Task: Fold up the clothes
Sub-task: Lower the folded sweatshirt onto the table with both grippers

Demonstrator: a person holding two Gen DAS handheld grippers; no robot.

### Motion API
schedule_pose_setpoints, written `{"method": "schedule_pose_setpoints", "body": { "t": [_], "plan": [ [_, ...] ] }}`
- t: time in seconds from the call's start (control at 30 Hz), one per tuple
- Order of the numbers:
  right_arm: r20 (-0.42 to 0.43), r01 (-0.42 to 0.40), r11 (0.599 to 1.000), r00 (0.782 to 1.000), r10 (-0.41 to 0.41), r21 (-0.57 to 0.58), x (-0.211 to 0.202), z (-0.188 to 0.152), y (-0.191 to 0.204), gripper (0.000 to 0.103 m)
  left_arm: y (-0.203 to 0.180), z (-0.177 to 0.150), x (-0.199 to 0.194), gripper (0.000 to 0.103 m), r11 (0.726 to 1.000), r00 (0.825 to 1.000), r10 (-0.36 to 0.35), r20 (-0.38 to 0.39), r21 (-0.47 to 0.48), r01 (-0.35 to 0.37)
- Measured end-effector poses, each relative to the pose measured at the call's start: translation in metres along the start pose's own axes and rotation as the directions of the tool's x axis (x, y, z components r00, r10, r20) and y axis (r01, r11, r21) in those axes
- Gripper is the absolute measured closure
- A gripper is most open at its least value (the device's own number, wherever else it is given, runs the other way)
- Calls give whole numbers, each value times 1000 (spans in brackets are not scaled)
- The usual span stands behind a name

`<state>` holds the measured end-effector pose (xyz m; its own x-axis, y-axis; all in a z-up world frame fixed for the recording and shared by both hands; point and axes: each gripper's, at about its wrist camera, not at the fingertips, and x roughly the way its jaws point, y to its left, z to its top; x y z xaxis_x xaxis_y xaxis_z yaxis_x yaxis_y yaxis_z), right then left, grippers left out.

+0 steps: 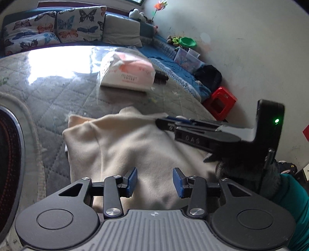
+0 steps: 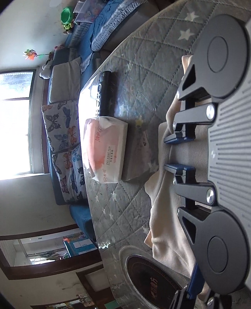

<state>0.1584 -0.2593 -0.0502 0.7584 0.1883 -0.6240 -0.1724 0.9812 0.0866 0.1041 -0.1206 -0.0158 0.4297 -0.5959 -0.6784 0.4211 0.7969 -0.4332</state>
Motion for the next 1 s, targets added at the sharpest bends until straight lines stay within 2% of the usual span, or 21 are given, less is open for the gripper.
{"method": "schedule_pose_setpoints", "body": {
  "t": [0.1, 0.2, 0.4, 0.57, 0.7, 1.0],
  "plan": [
    [14, 10, 999, 1000, -10, -33, -5, 3, 5, 81, 3, -3, -1, 59, 1000, 1000, -10, 5, -8, 10],
    [16, -24, 998, 1000, 25, -50, -5, 8, 13, 81, 3, -3, -1, 59, 1000, 1000, -11, 4, -3, 11],
    [-23, -39, 996, 999, 37, -76, 15, 12, 23, 80, 4, -5, -2, 59, 1000, 1000, -9, 2, -4, 9],
    [16, -53, 995, 998, 55, -88, -13, 12, 26, 80, 1, -7, -9, 59, 1000, 1000, 0, 12, 16, 0],
    [23, -57, 992, 998, 60, -109, -40, -1, 28, 80, -3, -12, -12, 59, 999, 1000, 9, 15, 48, -10],
    [45, 2, 987, 999, 5, -158, -85, -64, 48, 80, -5, -27, -20, 57, 994, 999, 33, 37, 104, -37]
  ]
}}
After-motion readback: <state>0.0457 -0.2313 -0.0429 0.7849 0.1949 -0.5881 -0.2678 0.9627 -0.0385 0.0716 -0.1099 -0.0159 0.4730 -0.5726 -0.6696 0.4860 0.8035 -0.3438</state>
